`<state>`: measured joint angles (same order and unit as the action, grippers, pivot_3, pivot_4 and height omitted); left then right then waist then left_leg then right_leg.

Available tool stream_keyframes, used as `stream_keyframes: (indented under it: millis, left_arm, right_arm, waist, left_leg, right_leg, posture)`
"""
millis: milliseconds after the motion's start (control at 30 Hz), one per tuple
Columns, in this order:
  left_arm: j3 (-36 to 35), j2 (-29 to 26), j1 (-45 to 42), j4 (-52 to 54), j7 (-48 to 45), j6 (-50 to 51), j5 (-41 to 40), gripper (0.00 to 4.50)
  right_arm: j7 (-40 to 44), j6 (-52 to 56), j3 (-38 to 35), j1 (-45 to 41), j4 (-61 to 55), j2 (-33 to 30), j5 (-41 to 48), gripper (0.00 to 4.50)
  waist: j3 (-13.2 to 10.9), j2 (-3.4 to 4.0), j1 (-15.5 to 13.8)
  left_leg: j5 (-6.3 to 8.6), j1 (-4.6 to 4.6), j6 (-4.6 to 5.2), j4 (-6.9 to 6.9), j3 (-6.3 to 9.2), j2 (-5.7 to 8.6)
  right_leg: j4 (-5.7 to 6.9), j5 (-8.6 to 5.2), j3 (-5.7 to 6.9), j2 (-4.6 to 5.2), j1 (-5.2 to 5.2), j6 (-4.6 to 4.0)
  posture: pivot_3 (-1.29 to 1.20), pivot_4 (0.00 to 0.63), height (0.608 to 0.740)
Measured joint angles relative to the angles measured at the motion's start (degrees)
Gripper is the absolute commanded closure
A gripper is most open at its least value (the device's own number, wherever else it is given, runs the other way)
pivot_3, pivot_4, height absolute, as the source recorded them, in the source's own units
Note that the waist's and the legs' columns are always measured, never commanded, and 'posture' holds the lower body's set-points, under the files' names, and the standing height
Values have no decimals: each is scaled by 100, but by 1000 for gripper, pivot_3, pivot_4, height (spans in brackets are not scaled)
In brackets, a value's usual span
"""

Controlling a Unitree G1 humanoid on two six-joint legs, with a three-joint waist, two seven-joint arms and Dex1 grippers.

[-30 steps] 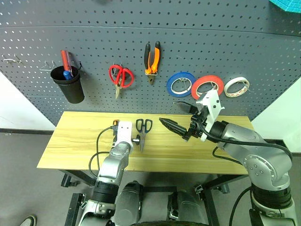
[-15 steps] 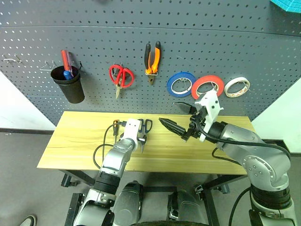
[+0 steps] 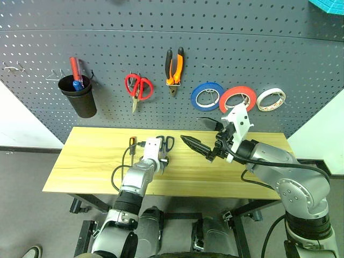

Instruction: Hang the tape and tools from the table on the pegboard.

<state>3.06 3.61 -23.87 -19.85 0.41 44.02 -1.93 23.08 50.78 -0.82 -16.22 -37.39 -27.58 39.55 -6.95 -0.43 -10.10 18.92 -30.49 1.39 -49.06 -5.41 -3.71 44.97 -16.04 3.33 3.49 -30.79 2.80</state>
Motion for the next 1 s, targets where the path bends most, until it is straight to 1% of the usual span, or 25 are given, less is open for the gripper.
stream_keyframes:
  millis: [233, 633, 1000]
  left_arm:
    - [-55, 61, -184, -328, 38, -152, 9, 0]
    - [-186, 169, -334, -756, 458, -225, 66, 0]
    - [-201, 279, -580, -1221, 348, -559, 66, 0]
  right_arm:
    - [-48, 0, 29, 1, 0, 5, 1, 42]
    - [-152, 0, 51, 5, -1, 23, 1, 42]
    - [-248, 0, 51, 73, -61, 27, 8, 42]
  waist:
    - [0, 0, 7]
    - [0, 0, 2]
    - [0, 0, 12]
  left_leg:
    - [0, 0, 0, 1, 1, 0]
    - [0, 0, 0, 0, 2, 0]
    - [1, 0, 1, 0, 3, 0]
  right_leg:
    - [0, 0, 1, 2, 0, 0]
    - [0, 0, 2, 2, 1, 0]
    - [-2, 0, 4, 4, 2, 0]
  posture:
    - [262, 99, 657]
    - [255, 98, 657]
    - [245, 101, 657]
